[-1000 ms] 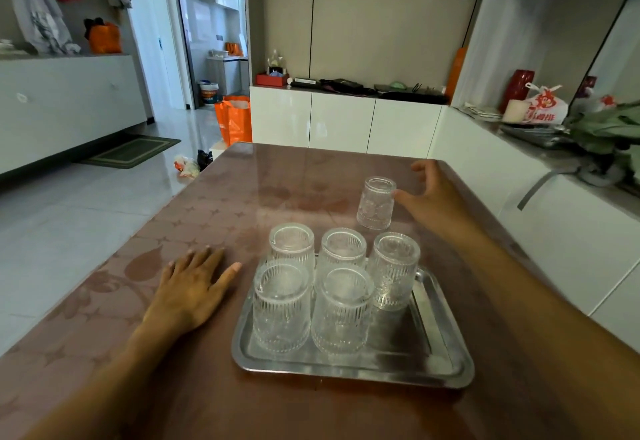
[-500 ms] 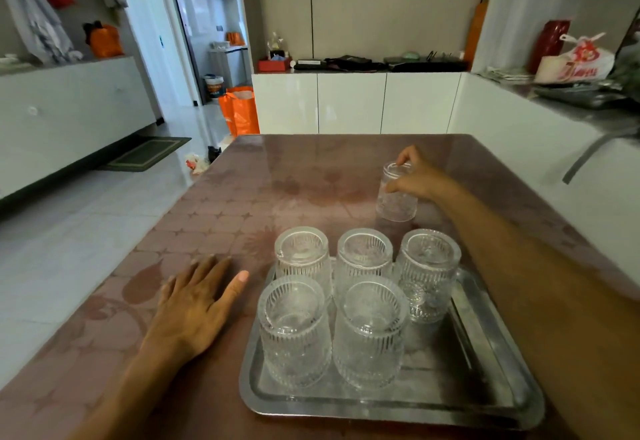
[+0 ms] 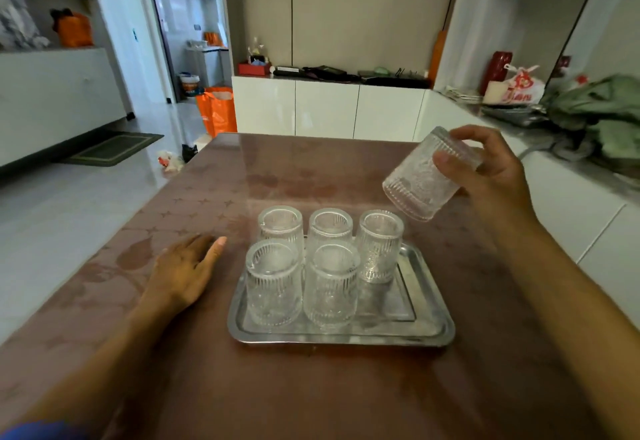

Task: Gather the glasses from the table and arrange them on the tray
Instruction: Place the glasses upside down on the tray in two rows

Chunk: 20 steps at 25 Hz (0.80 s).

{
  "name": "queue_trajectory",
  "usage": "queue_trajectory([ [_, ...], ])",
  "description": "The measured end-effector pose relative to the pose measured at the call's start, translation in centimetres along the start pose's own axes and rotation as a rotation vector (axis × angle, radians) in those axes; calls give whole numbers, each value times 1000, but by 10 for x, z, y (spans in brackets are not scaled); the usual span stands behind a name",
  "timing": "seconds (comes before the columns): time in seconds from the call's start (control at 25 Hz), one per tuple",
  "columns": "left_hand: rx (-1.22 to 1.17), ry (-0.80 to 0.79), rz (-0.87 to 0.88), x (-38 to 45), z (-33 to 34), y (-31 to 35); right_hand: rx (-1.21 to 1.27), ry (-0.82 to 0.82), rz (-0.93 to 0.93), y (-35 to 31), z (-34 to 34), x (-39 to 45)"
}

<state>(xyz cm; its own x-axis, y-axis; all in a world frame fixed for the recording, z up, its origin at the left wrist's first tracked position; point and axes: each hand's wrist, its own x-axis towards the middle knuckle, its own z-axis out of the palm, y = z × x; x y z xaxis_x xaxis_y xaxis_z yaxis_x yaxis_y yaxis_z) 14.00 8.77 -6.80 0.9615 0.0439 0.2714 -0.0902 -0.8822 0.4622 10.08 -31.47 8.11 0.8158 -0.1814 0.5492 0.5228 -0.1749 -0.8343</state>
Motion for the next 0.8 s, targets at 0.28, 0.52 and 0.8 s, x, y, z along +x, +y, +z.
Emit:
queue_trajectory([
  [0.28, -371, 209, 111, -47, -13, 26, -208, -83, 127, 37, 18, -99],
  [0.52, -339, 159, 298, -68, -5, 36, -426, -209, 65, 69, 29, -112],
  [0.8, -518, -47, 42, -70, -13, 31, -283, -397, 183, 69, 6, -102],
])
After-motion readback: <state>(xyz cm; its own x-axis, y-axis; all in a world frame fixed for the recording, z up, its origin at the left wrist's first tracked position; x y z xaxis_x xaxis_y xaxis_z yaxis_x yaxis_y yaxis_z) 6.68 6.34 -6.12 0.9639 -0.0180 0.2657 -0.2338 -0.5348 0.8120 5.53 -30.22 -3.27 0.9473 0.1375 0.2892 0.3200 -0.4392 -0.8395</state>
